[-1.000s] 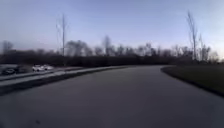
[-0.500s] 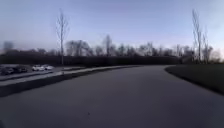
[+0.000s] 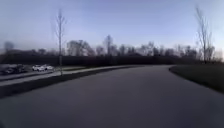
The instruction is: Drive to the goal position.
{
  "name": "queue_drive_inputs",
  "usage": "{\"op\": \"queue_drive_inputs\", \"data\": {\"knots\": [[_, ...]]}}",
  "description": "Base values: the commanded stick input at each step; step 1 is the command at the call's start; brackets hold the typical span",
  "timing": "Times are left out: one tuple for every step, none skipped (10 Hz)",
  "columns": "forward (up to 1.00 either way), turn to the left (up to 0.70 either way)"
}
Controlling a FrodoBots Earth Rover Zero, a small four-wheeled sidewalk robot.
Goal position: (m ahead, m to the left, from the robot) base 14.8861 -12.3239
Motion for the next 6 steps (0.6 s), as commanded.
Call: {"op": "queue_drive_inputs", "data": {"knots": [[1.0, 0.01], [1.0, 0.01], [1.0, 0.01], [1.0, 0.01], [1.0, 0.01], [1.0, 0.01]]}}
